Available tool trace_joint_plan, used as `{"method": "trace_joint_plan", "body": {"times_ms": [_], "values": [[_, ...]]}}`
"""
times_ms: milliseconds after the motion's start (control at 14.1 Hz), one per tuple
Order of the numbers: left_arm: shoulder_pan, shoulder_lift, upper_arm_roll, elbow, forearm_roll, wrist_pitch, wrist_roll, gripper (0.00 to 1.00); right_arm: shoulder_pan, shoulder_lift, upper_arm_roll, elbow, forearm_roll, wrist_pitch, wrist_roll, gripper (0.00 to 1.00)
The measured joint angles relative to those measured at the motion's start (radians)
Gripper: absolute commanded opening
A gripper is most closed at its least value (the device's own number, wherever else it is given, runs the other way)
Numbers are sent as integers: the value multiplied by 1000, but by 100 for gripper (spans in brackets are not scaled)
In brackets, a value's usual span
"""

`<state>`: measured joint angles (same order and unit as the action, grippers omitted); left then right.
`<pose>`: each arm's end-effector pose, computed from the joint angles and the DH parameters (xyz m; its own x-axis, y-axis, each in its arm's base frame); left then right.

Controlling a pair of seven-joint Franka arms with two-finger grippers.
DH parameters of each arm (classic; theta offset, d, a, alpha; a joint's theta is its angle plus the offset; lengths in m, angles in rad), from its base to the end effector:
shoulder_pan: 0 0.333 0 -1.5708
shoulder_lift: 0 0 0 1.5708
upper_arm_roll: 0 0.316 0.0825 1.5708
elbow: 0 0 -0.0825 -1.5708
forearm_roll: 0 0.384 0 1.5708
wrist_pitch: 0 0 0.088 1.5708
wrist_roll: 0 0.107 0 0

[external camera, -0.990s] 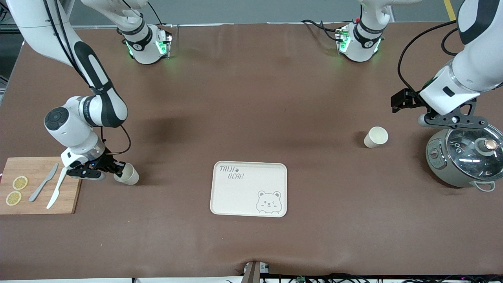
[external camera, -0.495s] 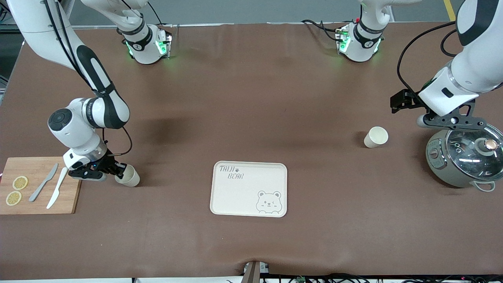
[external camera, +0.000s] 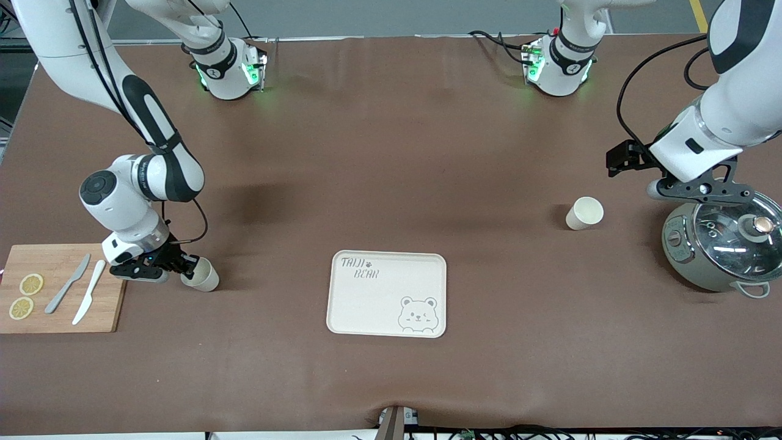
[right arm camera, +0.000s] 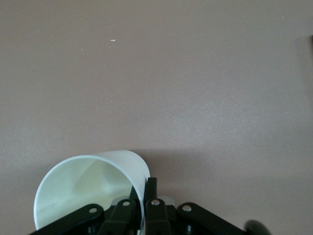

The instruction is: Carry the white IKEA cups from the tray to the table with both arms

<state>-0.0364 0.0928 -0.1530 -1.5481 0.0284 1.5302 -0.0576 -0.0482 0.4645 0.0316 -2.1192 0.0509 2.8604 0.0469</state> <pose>0.5667 -0.1015 0.5799 0.9856 -0.1301 -0.1084 -0.1330 -0.9909 -0.0205 0.6023 -0.0132 0.2176 0.9556 -0.1186 0.2698 -0.1080 -0.9927 -0.0538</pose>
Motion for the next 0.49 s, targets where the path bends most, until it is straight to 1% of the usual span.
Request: {"method": "trace_joint_plan", "body": {"times_ms": [71,495], "values": [[0,0,0,0,0,0,0,100,0,0,0,0,0,1,0,100],[0,0,0,0,0,0,0,100,0,0,0,1,0,1,-2,100]]}}
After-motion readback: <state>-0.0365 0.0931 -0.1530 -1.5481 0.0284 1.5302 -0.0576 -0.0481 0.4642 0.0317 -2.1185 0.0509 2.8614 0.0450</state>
